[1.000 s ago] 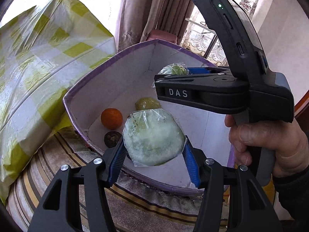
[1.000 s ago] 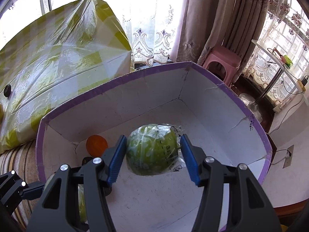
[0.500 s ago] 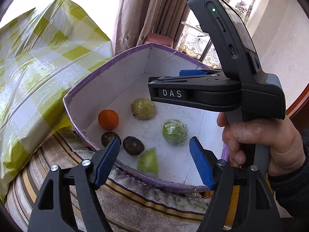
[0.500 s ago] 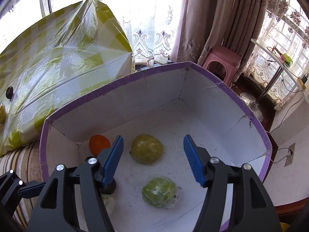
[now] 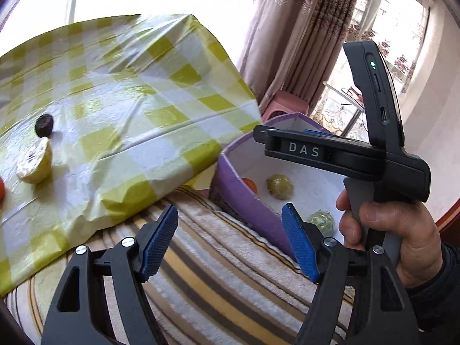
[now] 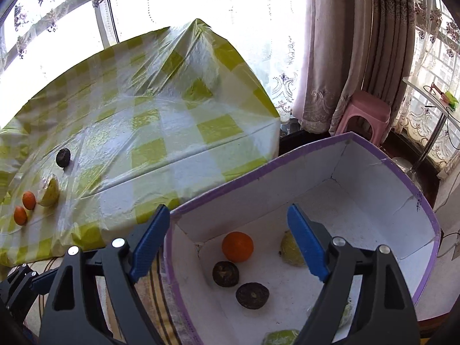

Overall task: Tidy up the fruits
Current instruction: 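Move both open tools back over the fruit table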

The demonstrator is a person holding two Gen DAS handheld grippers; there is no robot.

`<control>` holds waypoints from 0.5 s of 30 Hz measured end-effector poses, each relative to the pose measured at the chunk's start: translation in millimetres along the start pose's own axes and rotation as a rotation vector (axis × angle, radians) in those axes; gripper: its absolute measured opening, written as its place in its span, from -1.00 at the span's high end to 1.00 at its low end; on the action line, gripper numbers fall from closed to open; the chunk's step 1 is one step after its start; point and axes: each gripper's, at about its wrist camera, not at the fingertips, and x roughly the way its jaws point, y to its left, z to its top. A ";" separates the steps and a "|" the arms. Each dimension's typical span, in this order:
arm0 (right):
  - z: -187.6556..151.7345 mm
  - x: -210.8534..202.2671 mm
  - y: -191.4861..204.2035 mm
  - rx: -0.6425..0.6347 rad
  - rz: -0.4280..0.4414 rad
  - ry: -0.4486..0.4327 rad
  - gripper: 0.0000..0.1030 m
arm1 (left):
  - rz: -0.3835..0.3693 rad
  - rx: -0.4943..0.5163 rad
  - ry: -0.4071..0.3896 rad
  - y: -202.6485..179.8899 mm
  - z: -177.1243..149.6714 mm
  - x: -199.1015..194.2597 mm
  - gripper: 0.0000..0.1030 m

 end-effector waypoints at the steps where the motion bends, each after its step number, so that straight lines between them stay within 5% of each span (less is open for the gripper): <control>1: 0.6 0.9 10.8 -0.005 0.020 -0.001 -0.63 | 0.027 -0.023 -0.011 9.9 -1.0 -8.4 -0.38; 15: -10.0 7.8 163.1 -0.157 0.262 0.047 -0.72 | 0.355 -0.285 -0.170 141.3 -35.5 -124.1 -0.38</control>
